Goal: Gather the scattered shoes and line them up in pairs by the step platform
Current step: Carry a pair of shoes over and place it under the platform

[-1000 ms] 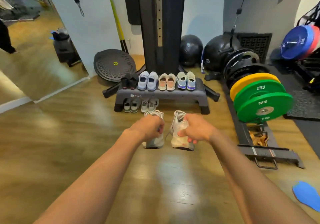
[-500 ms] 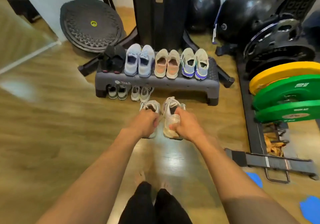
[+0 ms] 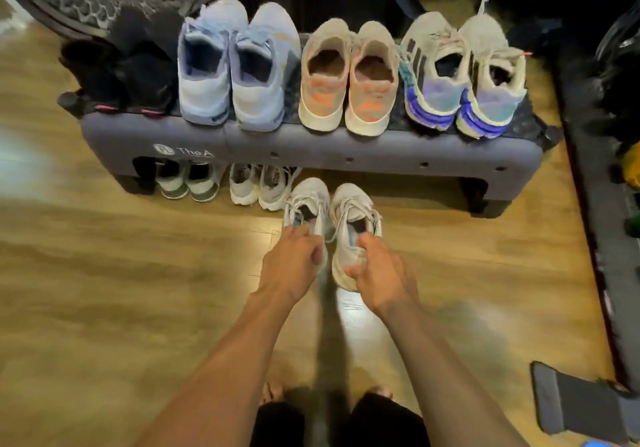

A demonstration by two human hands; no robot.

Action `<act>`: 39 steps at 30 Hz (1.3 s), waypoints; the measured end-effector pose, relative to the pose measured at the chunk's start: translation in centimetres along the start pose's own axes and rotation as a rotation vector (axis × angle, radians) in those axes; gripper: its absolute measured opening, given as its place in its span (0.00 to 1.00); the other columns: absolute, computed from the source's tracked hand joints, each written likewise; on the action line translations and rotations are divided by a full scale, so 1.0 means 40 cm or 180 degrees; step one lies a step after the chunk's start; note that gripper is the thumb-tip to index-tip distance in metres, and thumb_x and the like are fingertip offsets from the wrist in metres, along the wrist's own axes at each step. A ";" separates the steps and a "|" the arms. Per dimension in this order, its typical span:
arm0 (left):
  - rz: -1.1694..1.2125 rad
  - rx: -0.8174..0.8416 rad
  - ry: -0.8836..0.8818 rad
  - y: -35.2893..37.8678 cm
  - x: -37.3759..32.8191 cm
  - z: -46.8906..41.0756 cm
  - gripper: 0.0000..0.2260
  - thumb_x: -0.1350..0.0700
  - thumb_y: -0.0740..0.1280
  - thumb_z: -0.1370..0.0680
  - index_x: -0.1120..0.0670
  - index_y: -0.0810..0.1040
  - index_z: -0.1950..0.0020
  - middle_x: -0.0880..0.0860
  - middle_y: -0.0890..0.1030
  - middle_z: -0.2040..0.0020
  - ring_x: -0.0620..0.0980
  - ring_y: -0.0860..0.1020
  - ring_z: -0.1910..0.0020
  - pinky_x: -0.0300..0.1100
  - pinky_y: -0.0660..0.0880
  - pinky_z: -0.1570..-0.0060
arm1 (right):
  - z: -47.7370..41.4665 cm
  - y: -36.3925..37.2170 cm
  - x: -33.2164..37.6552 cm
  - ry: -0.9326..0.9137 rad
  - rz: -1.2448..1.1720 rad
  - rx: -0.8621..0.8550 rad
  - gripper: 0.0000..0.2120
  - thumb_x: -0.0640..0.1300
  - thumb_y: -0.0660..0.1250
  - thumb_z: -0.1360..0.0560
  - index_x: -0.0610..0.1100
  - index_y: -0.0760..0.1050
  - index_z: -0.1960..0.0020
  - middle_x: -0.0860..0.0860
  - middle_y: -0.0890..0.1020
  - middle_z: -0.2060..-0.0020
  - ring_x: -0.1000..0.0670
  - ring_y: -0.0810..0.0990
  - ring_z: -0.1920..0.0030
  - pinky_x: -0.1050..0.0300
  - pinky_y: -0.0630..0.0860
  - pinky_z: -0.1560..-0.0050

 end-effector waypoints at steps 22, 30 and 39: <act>-0.0330 -0.0698 0.0493 0.537 0.333 -0.497 0.09 0.66 0.61 0.28 0.52 0.70 0.58 0.52 0.74 0.52 0.51 0.69 0.47 0.44 0.68 0.60 | -0.703 0.418 -0.272 -0.0636 0.0460 -0.0773 0.14 0.45 0.70 0.28 0.54 0.66 0.50 0.51 0.75 0.51 0.44 0.77 0.54 0.52 0.73 0.58; -0.0492 -0.0739 0.0012 0.537 0.316 -0.549 0.13 0.69 0.62 0.28 0.55 0.74 0.48 0.53 0.74 0.46 0.52 0.67 0.42 0.47 0.72 0.54 | -0.749 0.455 -0.233 -0.0580 0.0363 -0.0623 0.12 0.40 0.65 0.25 0.51 0.66 0.46 0.49 0.74 0.47 0.42 0.77 0.53 0.48 0.74 0.55; -0.0160 -0.0501 -0.0518 0.500 0.325 -0.594 0.11 0.67 0.62 0.27 0.52 0.78 0.53 0.53 0.77 0.44 0.54 0.68 0.40 0.47 0.70 0.43 | -0.762 0.452 -0.205 -0.0250 0.0467 -0.0216 0.22 0.35 0.64 0.24 0.44 0.64 0.32 0.44 0.69 0.36 0.40 0.74 0.41 0.46 0.72 0.43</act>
Point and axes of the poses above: each hand's wrist, its own z-axis away from the middle knuckle, its own y-axis out of the palm, x = y × z, the point moved 1 cm from there along -z, towards the middle knuckle
